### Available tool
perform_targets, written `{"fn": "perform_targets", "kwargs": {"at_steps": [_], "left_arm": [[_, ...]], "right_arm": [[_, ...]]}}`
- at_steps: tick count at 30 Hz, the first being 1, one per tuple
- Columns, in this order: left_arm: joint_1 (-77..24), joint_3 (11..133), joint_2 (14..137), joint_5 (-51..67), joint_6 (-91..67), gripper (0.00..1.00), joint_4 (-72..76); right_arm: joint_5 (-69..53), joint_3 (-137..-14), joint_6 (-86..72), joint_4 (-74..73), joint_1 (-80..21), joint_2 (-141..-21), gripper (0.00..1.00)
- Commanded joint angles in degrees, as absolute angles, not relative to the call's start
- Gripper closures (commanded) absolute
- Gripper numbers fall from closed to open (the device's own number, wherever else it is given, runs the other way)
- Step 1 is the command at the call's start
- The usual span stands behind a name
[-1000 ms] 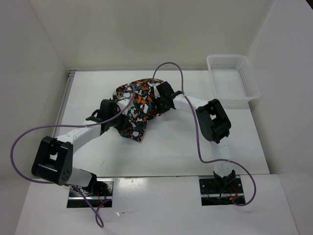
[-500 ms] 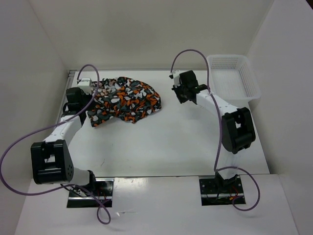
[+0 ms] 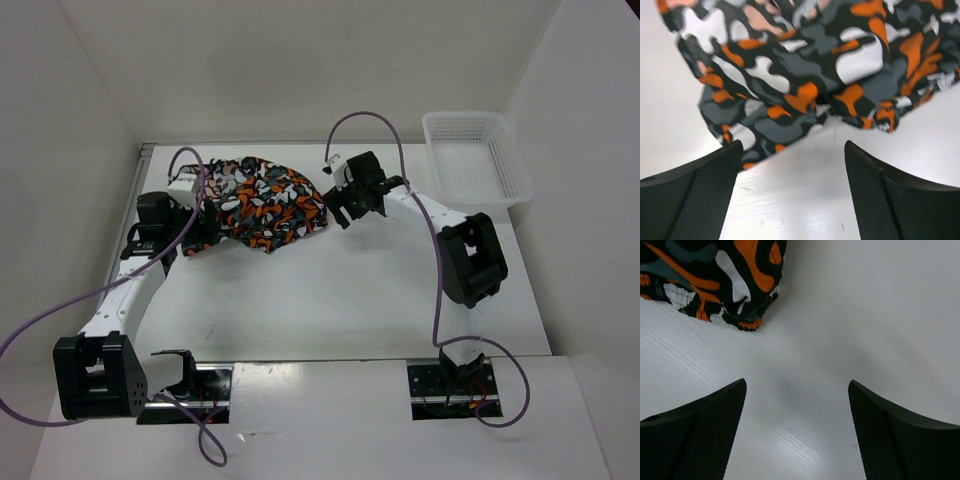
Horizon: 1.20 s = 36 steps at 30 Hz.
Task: Fold and stack the shorts
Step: Flatten the shorts out
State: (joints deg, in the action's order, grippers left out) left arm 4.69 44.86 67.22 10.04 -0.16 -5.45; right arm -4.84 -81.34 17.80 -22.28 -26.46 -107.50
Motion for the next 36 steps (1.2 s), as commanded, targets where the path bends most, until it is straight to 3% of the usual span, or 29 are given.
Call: {"fn": "perform_targets", "kwargs": {"at_steps": [1, 15, 20, 23, 24, 26, 27, 28, 29, 30, 33, 36], "left_arm": [[4.83, 46.04, 66.18, 15.54, 0.0, 0.08, -7.38], [0.99, 62.4, 87.34, 23.82, 0.0, 0.03, 2.47], [-6.32, 63.63, 93.86, 21.28, 0.0, 0.0, 2.63], [-7.73, 63.63, 98.51, 14.97, 0.0, 0.0, 4.22], [-7.73, 63.63, 99.13, 13.55, 0.0, 0.04, 5.0], [-7.73, 63.63, 99.75, 11.35, 0.0, 0.24, 5.01], [-7.73, 62.41, 99.76, 9.77, 0.0, 0.39, 6.05], [-7.73, 61.88, 99.76, 9.15, 0.0, 0.51, 6.06], [-7.73, 61.88, 99.06, 9.14, 0.0, 0.68, 6.76], [-7.73, 61.09, 99.05, 9.14, 0.0, 0.76, 6.77], [-7.73, 61.08, 96.25, 8.44, 0.0, 1.0, 7.82], [-7.73, 62.13, 92.56, 5.55, 0.0, 1.0, 8.35]], "right_arm": [[-9.38, -88.13, 16.53, -20.48, -27.24, -113.63, 0.12], [-13.97, -99.05, 12.39, -20.48, -29.27, -126.39, 0.13], [-15.38, -99.58, 10.55, -20.48, -29.27, -127.62, 0.32], [-13.89, -98.44, 10.02, -20.48, -29.27, -127.62, 0.51], [-13.28, -97.74, 10.02, -20.48, -29.27, -127.62, 0.57], [-13.27, -97.21, 10.02, -20.48, -29.27, -127.62, 0.69], [-12.75, -97.21, 10.02, -20.48, -29.27, -127.62, 0.83], [-12.74, -96.68, 9.5, -20.48, -29.27, -127.1, 0.89], [-11.96, -96.68, 9.49, -20.48, -29.79, -126.57, 0.94], [-10.39, -96.68, 9.49, -20.48, -29.79, -126.56, 1.0], [-4.26, -97.9, 11.24, -19.17, -29.79, -124.28, 1.0], [6.36, -100.01, 14.05, -16.01, -29.79, -121.47, 1.0]]}}
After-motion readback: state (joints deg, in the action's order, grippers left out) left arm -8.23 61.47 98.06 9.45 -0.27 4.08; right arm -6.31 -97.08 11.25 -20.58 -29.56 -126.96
